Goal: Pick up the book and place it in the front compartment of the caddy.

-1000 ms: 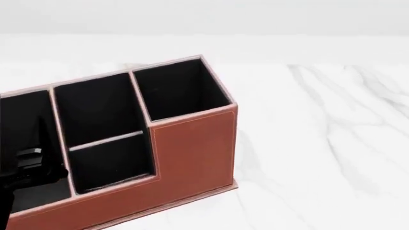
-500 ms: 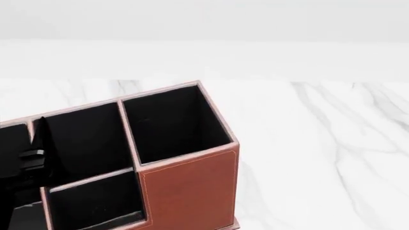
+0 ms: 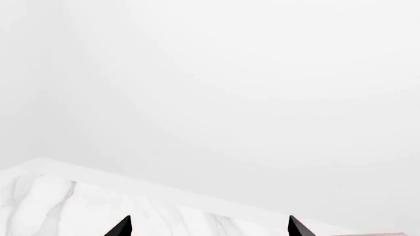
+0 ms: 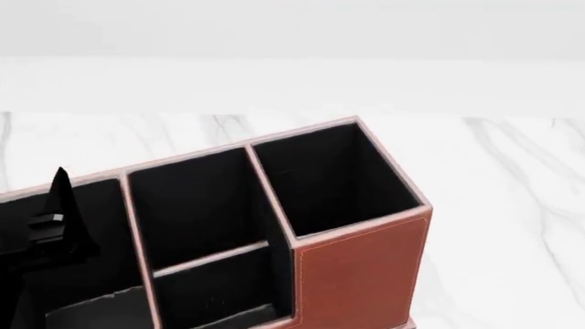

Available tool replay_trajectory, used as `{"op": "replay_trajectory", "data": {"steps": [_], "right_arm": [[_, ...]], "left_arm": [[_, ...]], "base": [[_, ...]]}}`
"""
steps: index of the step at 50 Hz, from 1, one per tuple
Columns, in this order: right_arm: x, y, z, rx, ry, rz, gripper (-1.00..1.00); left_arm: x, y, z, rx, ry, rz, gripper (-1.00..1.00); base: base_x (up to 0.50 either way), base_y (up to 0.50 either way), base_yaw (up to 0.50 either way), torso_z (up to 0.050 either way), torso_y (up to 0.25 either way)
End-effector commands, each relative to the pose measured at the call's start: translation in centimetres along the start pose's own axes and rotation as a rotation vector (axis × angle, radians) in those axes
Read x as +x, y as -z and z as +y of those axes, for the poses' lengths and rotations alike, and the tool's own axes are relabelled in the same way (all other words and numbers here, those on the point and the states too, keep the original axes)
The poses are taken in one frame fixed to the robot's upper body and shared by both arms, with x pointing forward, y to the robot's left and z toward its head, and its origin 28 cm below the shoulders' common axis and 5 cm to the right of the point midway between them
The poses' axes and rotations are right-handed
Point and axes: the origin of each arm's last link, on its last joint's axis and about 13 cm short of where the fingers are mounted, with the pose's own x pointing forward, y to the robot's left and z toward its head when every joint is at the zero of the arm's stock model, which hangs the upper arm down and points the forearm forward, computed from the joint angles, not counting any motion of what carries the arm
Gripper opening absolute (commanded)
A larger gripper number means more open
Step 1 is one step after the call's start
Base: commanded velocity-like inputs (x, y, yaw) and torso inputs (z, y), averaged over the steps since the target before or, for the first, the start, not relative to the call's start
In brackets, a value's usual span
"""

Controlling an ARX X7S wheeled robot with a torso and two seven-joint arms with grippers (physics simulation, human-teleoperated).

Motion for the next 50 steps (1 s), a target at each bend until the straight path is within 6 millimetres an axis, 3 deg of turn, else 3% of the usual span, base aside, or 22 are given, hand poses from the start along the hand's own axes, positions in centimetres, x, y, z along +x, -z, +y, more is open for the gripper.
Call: {"op": "replay_trajectory", "data": {"steps": [1,8,11,15,19,23,28,32,39,45,50], "right_arm": [[0.0,0.0,-0.1,0.003,0.008,-0.004,1.00],[0.0,-0.1,-0.1,0.011,0.014,-0.009,1.00],[0.0,0.0,-0.1,0.012,0.009,-0.004,1.00],[0.1,0.2,-0.3,0.012,0.010,0.012,1.00],[0.0,0.0,-0.2,-0.001,0.001,0.012,1.00],[0.0,-0.1,-0.5,-0.007,0.020,0.006,1.00],[0.1,0.1,-0.9,0.006,0.034,0.007,1.00],[0.0,0.2,-0.9,0.014,0.036,0.008,1.00],[-0.2,0.2,-0.7,0.025,0.039,-0.003,1.00],[-0.4,-0.2,-0.9,0.037,0.055,-0.017,1.00],[-0.6,-0.1,-1.0,0.043,0.071,-0.015,1.00]], "left_arm": [[0.0,0.0,-0.1,0.000,0.002,0.001,1.00],[0.0,0.1,-0.1,0.008,-0.006,-0.004,1.00],[-0.4,0.0,-0.5,-0.086,0.073,0.064,1.00],[0.1,-0.1,-1.2,-0.040,0.106,0.098,1.00],[0.8,-1.9,-1.9,-0.196,0.262,0.149,1.00],[1.8,-2.3,-2.2,-0.094,0.303,0.181,1.00],[3.7,-2.7,-2.4,-0.173,0.518,0.344,1.00],[4.9,-2.7,-2.3,-0.083,0.577,0.375,1.00],[5.3,-2.4,-2.2,0.051,0.823,0.507,1.00],[5.5,-2.1,-1.8,0.056,1.002,0.655,1.00],[5.9,-1.7,-1.9,0.118,1.001,0.716,1.00]], "base": [[0.00,0.00,0.00,0.000,0.000],[0.00,0.00,0.00,0.000,0.000],[0.00,0.00,0.00,0.000,0.000],[0.00,0.00,0.00,0.000,0.000],[0.00,0.00,0.00,0.000,0.000],[0.00,0.00,0.00,0.000,0.000],[0.00,0.00,0.00,0.000,0.000],[0.00,0.00,0.00,0.000,0.000],[0.00,0.00,0.00,0.000,0.000],[0.00,0.00,0.00,0.000,0.000],[0.00,0.00,0.00,0.000,0.000]]}}
